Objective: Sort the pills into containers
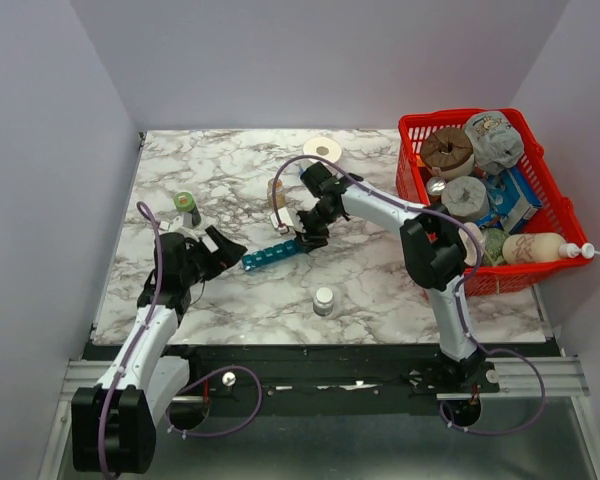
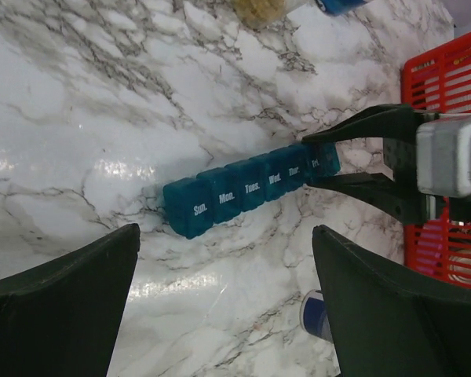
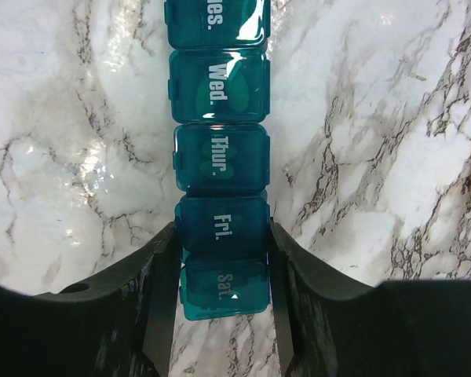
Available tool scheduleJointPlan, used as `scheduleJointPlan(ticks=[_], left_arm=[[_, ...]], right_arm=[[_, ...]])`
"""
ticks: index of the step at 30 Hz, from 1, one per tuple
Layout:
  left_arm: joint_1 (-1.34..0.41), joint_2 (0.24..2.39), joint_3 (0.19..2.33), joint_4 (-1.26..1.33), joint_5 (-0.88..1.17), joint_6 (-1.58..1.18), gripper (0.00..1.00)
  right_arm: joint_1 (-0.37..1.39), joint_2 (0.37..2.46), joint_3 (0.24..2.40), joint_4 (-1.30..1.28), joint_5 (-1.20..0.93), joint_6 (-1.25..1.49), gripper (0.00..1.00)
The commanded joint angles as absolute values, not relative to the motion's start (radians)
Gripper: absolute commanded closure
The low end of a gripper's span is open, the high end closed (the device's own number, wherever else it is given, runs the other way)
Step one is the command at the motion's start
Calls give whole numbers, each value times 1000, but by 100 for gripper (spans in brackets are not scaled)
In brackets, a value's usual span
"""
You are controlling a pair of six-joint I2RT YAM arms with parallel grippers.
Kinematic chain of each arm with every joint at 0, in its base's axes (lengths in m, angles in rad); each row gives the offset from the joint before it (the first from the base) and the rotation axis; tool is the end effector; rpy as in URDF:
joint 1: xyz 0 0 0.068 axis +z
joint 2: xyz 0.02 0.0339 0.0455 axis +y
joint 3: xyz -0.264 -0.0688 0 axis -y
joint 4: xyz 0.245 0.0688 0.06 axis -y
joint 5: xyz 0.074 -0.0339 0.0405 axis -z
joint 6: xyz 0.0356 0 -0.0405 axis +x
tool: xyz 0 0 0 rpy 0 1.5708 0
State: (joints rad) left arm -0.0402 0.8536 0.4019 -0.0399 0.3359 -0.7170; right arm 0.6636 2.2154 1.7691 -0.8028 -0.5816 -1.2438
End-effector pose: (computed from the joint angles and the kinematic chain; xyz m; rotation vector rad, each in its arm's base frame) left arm 0.1873 -0.0193 0.2087 -0.5013 2.0735 -0.8042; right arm 0.3490 0.2977 0.1745 -2.1973 1.4040 0.6260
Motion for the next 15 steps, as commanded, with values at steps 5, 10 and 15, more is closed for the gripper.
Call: scheduleJointPlan(ticks=[5, 10, 15], left_arm=[[-32, 965, 264, 221, 423, -913, 1], [-31, 1028, 233, 376, 459, -940, 1], [-31, 1123, 216, 475, 508, -954, 11]], right_arm=[[663, 2134, 1741, -764, -663, -1215, 56], [663, 2131, 1730, -764, -675, -1212, 57], [664, 2108, 1713, -761, -693, -1206, 57]])
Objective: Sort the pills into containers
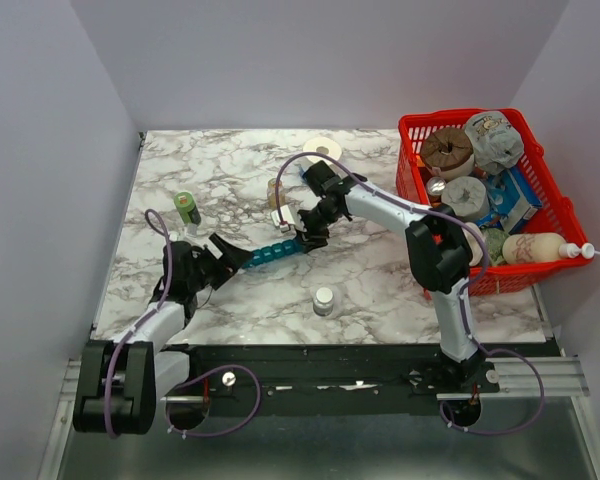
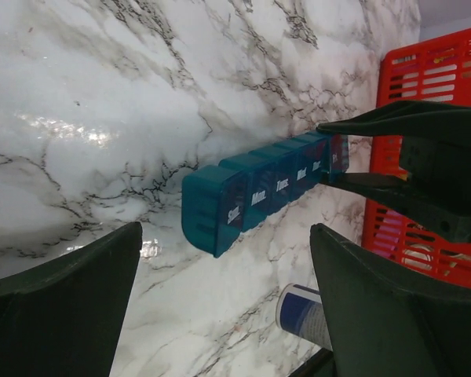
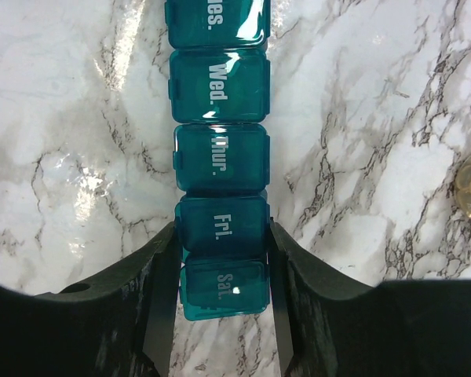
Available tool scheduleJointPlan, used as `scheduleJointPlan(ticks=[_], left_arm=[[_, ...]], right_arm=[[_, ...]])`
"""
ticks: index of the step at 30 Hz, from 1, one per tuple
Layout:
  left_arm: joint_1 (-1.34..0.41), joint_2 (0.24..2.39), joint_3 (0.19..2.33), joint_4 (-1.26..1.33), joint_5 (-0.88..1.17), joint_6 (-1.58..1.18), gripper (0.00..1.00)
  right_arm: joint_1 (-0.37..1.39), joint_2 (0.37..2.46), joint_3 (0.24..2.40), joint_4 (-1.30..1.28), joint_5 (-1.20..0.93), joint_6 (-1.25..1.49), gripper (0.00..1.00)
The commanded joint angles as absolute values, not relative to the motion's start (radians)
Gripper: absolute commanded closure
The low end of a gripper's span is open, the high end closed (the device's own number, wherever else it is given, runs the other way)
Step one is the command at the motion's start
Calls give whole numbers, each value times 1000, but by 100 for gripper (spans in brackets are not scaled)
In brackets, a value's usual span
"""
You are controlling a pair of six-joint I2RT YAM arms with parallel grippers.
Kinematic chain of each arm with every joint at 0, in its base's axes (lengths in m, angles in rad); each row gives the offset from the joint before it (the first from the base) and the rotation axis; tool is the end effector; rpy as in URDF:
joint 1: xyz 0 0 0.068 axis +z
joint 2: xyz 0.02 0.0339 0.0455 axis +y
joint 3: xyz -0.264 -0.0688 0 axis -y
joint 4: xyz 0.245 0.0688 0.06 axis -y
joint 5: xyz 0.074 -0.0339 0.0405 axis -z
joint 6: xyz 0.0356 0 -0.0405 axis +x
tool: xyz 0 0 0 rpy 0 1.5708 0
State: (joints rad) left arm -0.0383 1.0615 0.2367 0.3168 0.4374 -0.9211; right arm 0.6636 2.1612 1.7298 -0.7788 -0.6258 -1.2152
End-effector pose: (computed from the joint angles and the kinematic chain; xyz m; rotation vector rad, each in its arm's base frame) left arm 0.1937 -0.0225 0.1531 -0.6730 2.0901 -1.0199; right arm 0.3424 0.2942 0.1886 -2.1496 1.3854 0.6680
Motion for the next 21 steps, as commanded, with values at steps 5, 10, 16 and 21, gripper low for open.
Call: scheduleJointPlan(ticks=[5, 10, 16, 21], left_arm=[[-31, 1218, 199, 583, 552, -991, 19], [-31, 1265, 201, 667, 580, -1017, 26], [-31, 1315, 216, 733, 640, -1045, 49], [-31, 1357, 209, 810, 683, -1095, 82]], right_arm=[[663, 2100, 1710, -761, -710, -1197, 57], [663, 2092, 1701, -761, -726, -1192, 57], [663, 2098, 1694, -758, -730, -1187, 57], [664, 2103, 1695, -747, -732, -1177, 57]])
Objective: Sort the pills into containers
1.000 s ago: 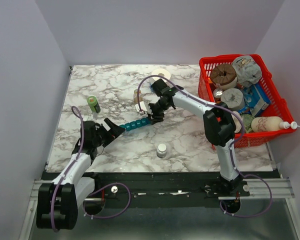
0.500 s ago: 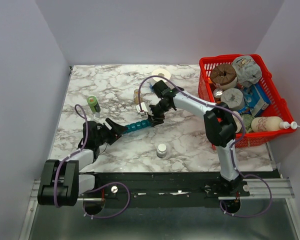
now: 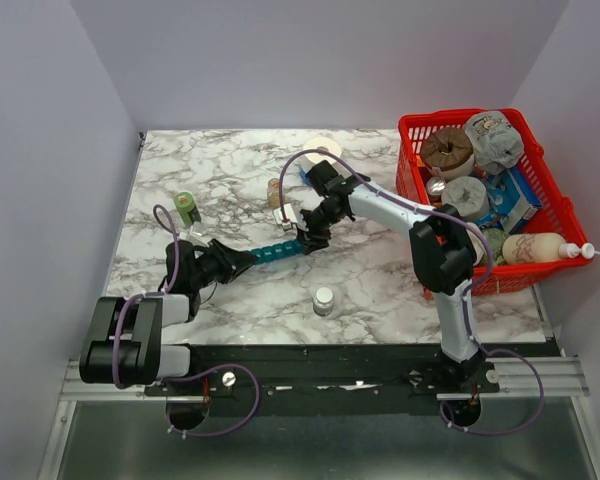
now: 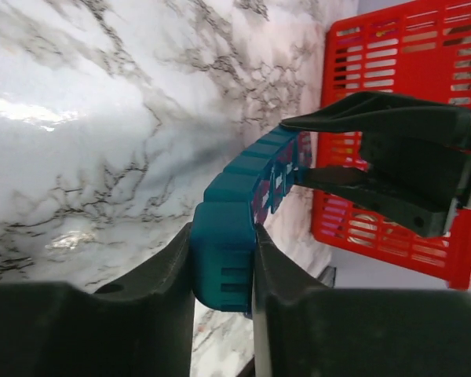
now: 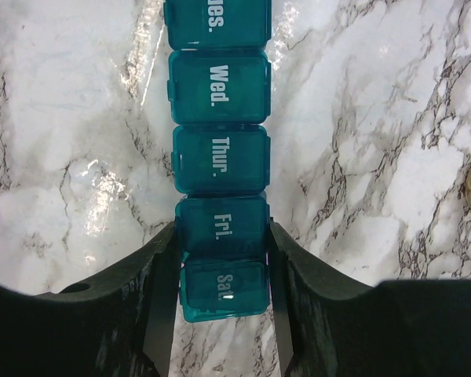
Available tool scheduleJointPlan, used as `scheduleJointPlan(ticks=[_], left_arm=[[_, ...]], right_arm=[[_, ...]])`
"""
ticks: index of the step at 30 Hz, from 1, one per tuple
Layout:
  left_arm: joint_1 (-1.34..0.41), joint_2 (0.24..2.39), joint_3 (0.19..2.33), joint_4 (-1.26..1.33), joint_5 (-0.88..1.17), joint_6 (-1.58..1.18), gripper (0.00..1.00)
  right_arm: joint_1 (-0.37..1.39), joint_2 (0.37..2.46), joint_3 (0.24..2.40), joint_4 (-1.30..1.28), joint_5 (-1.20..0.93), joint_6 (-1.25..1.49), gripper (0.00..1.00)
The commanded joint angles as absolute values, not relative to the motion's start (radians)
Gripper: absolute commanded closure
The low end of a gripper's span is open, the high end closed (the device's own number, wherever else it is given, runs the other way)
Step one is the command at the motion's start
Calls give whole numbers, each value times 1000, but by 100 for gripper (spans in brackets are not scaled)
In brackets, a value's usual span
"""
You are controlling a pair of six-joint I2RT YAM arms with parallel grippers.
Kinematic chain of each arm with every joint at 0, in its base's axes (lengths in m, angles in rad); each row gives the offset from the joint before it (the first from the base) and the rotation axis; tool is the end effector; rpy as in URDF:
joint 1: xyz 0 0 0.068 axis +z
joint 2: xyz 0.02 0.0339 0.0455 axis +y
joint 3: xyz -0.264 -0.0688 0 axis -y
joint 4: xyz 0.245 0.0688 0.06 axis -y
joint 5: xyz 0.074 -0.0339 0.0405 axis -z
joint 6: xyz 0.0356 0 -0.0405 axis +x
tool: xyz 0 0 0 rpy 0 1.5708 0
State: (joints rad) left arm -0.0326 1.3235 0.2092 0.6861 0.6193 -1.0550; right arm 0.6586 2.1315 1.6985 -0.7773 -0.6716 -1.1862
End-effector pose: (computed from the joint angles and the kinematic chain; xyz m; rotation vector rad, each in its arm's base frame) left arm 0.2101 -0.0275 0.1332 -0.6563 2.0605 -1.2844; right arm 0.3375 0.2892 0.1934 -2.1151 1.4006 0.7327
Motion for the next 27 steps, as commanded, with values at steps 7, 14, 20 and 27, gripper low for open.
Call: scheduleJointPlan(ticks=[7, 14, 20, 27], left_arm=[[-28, 1387, 173, 988, 727, -1209, 100], [-20, 1378, 176, 1017, 747, -1296, 100], [-20, 1344, 190, 960, 747, -1296, 100], [-18, 1292, 212, 809, 733, -1197, 100]], right_arm=[[663, 2105, 1695, -739, -736, -1151, 54], [663, 2040, 1712, -723, -791, -1023, 24], [664, 2017, 1775, -764, -867, -966, 21], [667, 1999, 1807, -760, -939, -798, 28]])
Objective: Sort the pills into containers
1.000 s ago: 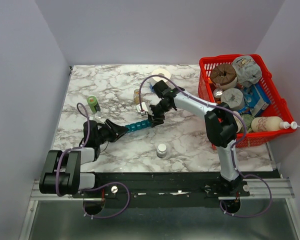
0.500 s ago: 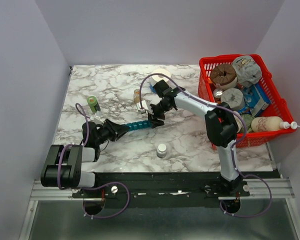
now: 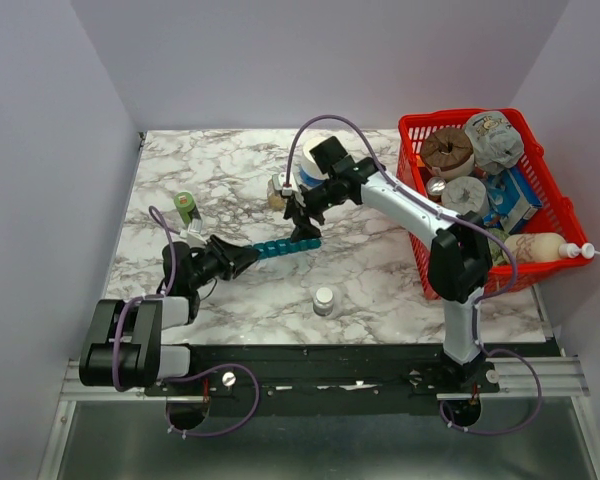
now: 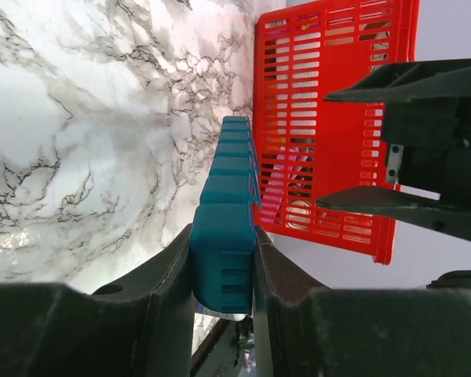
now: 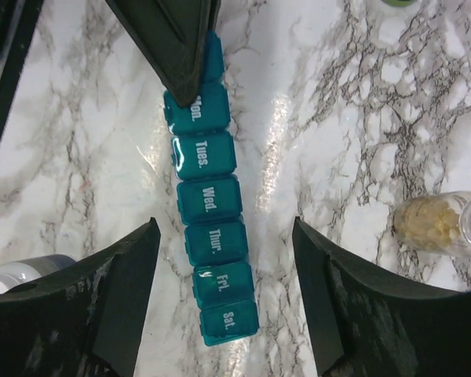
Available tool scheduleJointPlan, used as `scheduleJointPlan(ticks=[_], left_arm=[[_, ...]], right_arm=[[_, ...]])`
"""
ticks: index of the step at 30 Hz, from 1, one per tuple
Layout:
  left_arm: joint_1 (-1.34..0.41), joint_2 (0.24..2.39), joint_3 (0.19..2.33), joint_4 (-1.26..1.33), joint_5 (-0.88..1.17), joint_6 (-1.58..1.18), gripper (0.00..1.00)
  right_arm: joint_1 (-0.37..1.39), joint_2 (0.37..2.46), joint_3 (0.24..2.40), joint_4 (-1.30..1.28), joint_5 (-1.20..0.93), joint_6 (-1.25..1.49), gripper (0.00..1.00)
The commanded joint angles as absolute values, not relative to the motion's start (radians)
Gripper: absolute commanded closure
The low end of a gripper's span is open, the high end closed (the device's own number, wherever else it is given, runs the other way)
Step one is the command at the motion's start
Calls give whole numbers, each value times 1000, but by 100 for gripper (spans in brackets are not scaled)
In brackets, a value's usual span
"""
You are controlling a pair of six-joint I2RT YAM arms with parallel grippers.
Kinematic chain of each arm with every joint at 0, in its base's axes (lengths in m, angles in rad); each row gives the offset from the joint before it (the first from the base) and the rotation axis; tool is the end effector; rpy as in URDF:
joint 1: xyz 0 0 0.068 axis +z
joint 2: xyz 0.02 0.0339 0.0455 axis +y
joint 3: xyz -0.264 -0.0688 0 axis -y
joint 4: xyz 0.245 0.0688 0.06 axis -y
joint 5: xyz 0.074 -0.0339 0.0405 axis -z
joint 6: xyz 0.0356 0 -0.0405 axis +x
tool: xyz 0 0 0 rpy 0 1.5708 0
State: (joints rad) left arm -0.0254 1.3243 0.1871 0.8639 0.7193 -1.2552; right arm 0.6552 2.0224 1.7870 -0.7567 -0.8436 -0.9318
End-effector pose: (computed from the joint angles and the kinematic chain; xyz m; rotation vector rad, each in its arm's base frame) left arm 0.2093 -0.0288 0.1452 -0.6859 1.9565 -1.5044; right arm 0.3334 0.2897 0.2705 -1.8610 1.3986 0.9308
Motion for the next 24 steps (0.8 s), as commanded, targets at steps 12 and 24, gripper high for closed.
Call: scheduleJointPlan(ticks=[12, 24], left_arm=[[-18, 1336, 216, 701, 677, -1114, 100], [-18, 1639, 163, 1035, 663, -1215, 100]], right_arm=[[693, 2029, 1732, -678, -776, -638, 56], [722, 2062, 1660, -629, -686, -538, 71]])
